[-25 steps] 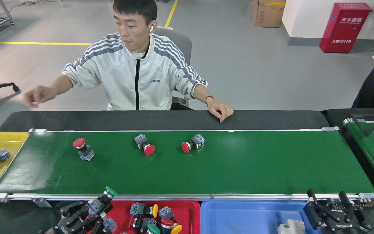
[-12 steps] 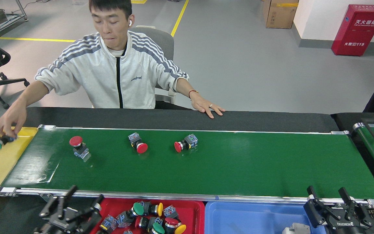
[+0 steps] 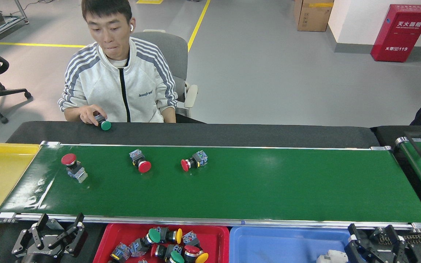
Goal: Pick switch part from conveyor to tray
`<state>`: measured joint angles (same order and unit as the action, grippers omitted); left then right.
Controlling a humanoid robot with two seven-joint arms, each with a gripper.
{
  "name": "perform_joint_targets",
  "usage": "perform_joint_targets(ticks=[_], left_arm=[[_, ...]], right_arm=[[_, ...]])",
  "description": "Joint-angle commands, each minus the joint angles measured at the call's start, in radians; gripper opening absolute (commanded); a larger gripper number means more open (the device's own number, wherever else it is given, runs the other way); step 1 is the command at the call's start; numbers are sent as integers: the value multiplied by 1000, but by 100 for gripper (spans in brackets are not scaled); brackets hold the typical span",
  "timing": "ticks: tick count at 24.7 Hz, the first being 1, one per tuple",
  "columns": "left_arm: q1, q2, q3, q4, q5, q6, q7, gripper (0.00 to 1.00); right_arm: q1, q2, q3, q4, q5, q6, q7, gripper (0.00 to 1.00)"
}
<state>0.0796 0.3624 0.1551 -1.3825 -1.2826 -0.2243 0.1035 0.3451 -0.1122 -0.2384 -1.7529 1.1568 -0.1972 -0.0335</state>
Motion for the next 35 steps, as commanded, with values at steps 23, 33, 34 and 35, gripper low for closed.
perform_joint_targets(ticks=[23, 33, 34, 35], left_arm=[[-514, 204, 8, 832, 9, 134, 12, 74], [-506, 199, 9, 784, 85, 0, 16, 9], [-501, 196, 6, 767, 86, -14, 16, 8], [-497, 193, 4, 749, 88, -29, 16, 7]], right_arm=[[-140, -12, 111, 0, 11, -36, 1, 99], [-153, 5, 130, 4, 43, -27, 1, 99], [-152, 2, 128, 6, 43, -27, 1, 99], [-146, 2, 125, 9, 43, -25, 1, 99]])
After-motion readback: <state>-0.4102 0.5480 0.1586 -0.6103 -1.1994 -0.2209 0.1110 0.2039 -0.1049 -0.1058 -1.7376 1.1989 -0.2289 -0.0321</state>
